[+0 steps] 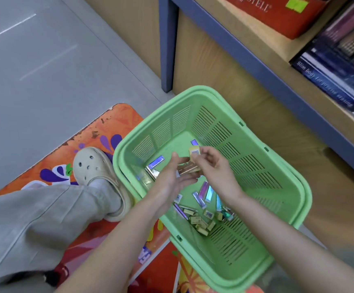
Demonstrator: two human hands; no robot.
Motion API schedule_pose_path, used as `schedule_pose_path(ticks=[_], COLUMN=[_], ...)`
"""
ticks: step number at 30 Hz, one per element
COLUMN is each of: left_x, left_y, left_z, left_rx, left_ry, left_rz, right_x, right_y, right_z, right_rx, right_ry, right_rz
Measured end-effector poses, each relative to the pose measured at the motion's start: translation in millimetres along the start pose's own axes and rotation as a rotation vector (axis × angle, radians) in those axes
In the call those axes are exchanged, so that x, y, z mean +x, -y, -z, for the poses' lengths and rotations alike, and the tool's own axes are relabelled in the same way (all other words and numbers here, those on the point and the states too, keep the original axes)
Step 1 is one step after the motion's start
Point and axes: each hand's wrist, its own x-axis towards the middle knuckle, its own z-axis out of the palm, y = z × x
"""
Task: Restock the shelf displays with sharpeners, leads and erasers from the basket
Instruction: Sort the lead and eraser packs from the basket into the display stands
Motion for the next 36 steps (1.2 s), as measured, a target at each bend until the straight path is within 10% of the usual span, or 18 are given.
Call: schedule_pose_path(ticks=[5,10,16,24,36], left_x=[-2.9,-11.9,-5.4,6.9,27.2], left_y=[-1.2,-10.7,-17.1,-29.9,-29.3], left_z=[-5.6,-6.3,-5.4,13.7,21.2], left_rx=[-0.275,-0.295,-0.25,-0.222,-0.259], left_ry=[-0.066,0.019,-0.086,-0.137,-0.138], left_rz=[0.052,0.108,0.142,0.109,0.186], right_x=[-11.1,-24.9,-9.3,72.9,88.1], right_y=[4.0,4.4,0.0,-92.0,-155.7], right_z=[1.4,1.8,15.7,70.9,45.8], right_rx=[-0.059,-0.672,-0.496,-0.928,-1.251], right_ry=[-0.032,0.126,-0.059,0.106,0.047], right_rz=[0.091,0.335,0.367,-0.113,-0.15])
